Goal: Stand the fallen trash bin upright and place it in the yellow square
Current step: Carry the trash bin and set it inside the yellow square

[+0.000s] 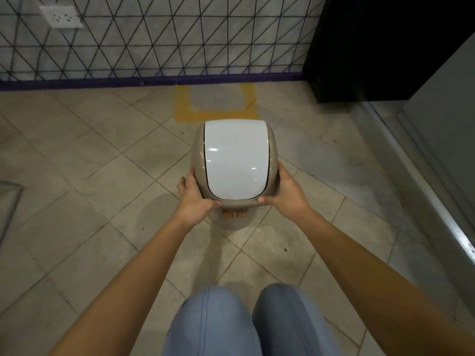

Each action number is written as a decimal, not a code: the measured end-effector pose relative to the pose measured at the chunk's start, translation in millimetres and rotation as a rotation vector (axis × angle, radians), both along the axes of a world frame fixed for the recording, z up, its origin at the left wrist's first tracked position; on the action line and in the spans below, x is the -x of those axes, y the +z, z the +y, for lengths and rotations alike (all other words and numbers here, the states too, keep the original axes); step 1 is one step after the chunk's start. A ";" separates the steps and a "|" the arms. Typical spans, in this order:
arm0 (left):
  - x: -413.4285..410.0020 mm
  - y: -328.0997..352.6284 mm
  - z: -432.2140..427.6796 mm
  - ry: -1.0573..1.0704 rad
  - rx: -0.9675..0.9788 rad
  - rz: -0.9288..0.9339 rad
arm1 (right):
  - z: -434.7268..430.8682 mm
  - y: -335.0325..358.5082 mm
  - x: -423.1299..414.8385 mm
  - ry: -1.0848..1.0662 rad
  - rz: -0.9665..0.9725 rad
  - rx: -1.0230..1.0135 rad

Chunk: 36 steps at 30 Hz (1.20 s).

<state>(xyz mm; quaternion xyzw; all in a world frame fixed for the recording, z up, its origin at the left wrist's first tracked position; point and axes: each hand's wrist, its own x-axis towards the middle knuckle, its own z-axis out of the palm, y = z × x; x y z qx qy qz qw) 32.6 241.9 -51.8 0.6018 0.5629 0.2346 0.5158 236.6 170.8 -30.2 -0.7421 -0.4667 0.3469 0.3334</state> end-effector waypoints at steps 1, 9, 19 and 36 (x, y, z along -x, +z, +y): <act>-0.6 0.7 2.6 -0.005 0.004 0.005 | 1.1 0.0 -1.6 0.004 0.007 0.000; 0.3 -3.7 4.0 -0.079 0.034 -0.050 | 2.4 3.3 -20.8 0.074 -0.014 0.032; -15.5 4.6 30.2 -0.079 0.045 -0.251 | 27.3 -4.2 -33.9 0.036 0.012 0.001; -34.7 5.6 80.0 -0.021 0.028 -0.165 | 81.9 -10.7 -46.6 0.001 0.050 -0.041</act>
